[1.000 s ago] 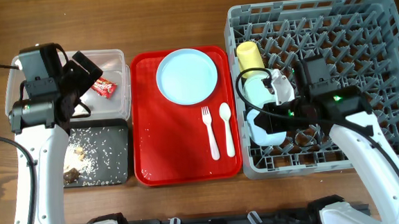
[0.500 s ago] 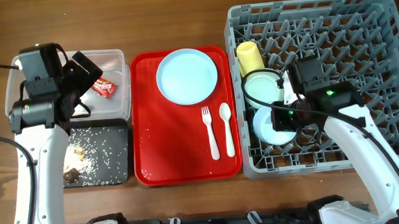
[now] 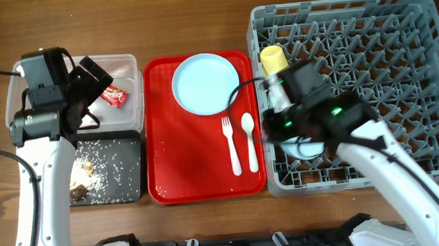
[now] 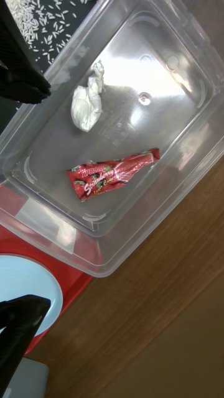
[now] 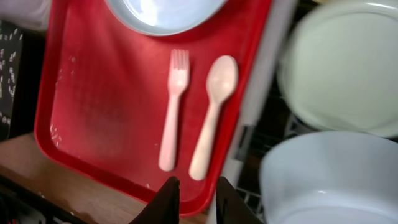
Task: Sort waste into correct bins and load items into the dishwasher rack
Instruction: 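Move the right gripper back over the red tray toward the fork, then grasp the white fork with the right gripper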
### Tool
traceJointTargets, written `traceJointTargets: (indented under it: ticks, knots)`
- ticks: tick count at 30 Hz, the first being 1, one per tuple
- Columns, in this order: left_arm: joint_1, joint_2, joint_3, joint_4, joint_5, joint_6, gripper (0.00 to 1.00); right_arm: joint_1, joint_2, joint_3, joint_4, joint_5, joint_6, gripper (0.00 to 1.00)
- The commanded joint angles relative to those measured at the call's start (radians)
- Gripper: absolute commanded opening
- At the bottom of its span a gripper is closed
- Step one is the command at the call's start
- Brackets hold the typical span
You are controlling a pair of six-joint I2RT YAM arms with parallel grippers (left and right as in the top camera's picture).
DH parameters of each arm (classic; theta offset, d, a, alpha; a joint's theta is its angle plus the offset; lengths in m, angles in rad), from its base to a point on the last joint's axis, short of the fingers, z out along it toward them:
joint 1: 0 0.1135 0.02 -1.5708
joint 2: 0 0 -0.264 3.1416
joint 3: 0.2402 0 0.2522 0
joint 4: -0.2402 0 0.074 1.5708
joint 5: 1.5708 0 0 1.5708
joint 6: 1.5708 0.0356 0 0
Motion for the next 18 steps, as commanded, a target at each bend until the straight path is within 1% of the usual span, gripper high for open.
traceJointTargets:
  ticks: [1, 4, 7, 12, 15, 18]
  knots:
    - [0.003, 0.0, 0.01, 0.002, 0.001, -0.009, 1.0, 0.162, 0.033, 0.018, 0.017, 0.211, 0.105, 0.21]
    - [0.003, 0.0, 0.01, 0.002, 0.001, -0.009, 1.0, 0.278, 0.097, 0.018, 0.035, 0.295, 0.129, 0.22]
    - [0.003, 0.0, 0.01, 0.002, 0.001, -0.009, 1.0, 0.338, 0.177, 0.018, 0.06, 0.301, 0.129, 0.26]
    - [0.003, 0.0, 0.01, 0.002, 0.001, -0.009, 1.0, 0.352, 0.333, 0.018, 0.116, 0.343, 0.143, 0.3]
    - [0.003, 0.0, 0.01, 0.002, 0.001, -0.009, 1.0, 0.346, 0.389, 0.018, 0.161, 0.349, 0.143, 0.33]
    - [0.003, 0.0, 0.01, 0.002, 0.001, -0.009, 1.0, 0.346, 0.431, 0.018, 0.196, 0.349, 0.138, 0.41]
